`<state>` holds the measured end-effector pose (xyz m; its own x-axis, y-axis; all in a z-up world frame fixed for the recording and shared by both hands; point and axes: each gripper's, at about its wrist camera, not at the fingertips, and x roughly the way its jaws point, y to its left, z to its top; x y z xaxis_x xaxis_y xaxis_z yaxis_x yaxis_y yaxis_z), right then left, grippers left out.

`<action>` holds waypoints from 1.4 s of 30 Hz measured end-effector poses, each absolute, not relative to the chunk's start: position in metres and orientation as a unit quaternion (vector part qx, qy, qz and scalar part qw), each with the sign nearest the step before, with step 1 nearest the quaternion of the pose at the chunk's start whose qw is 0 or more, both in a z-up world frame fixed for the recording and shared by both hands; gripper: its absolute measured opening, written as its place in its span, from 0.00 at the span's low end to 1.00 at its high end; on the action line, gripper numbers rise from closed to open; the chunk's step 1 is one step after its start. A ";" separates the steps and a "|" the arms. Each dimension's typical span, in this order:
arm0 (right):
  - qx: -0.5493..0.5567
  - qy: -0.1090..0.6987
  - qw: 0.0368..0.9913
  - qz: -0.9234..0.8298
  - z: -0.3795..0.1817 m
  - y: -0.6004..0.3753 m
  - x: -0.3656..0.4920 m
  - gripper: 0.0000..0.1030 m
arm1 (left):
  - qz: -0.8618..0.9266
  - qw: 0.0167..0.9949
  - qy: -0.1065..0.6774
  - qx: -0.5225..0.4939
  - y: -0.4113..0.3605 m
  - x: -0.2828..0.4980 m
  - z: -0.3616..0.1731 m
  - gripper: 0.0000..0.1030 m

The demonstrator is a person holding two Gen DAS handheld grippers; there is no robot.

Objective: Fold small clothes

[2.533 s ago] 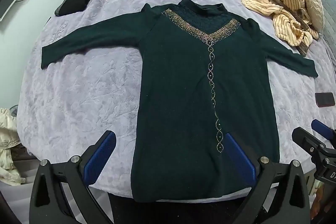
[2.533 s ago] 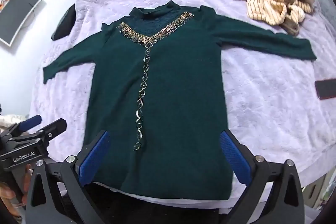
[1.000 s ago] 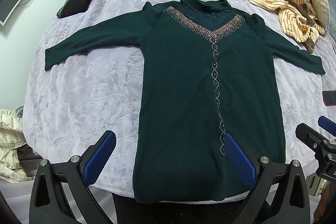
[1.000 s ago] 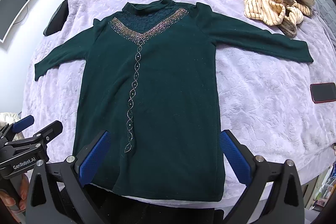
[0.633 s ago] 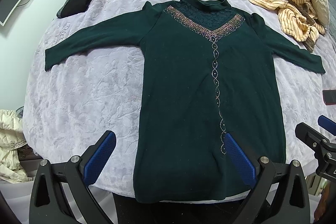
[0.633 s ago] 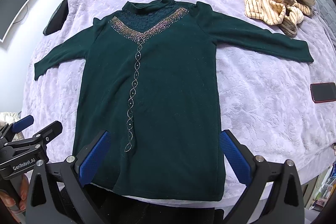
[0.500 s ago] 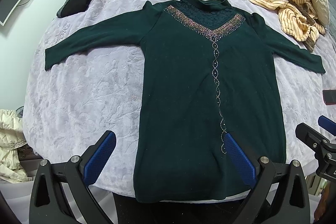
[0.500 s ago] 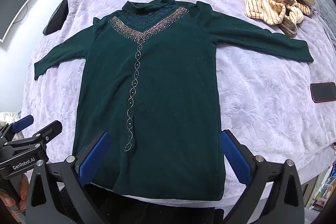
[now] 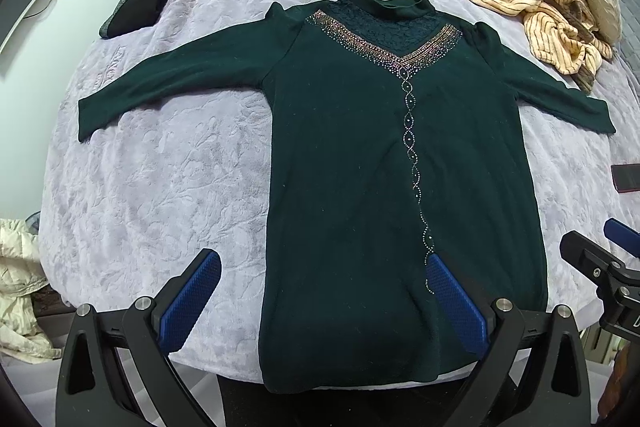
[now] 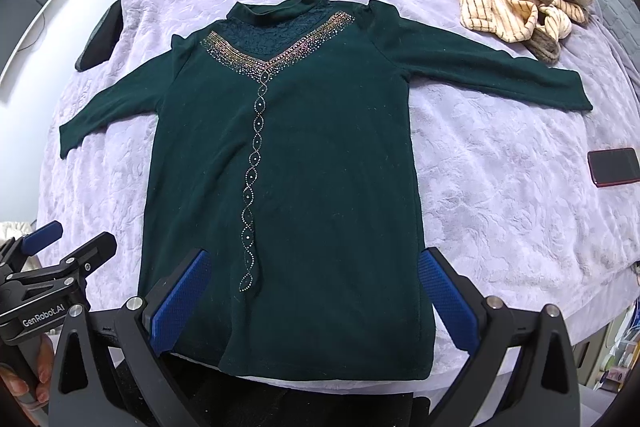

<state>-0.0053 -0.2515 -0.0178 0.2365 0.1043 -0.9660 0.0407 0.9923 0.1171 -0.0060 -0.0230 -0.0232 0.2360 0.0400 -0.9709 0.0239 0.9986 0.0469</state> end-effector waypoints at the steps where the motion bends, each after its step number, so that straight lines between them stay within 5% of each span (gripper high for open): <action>1: 0.059 0.618 0.784 0.017 -0.019 -0.250 -0.005 1.00 | 0.003 0.786 0.618 0.027 -0.022 -0.005 -0.024 1.00; 28: 0.118 0.628 0.769 -0.016 -0.044 -0.234 -0.007 1.00 | -0.049 0.772 0.629 0.077 -0.023 0.013 -0.054 1.00; 42: 0.104 0.628 0.767 0.077 -0.058 -0.264 0.016 1.00 | -0.019 0.774 0.633 0.024 -0.046 0.020 -0.057 1.00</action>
<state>0.0161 -0.2637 -0.0582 0.1990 0.2493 -0.9477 0.0126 0.9664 0.2569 0.0197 -0.0460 -0.0575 0.1981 0.0012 -0.9802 0.0594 0.9981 0.0132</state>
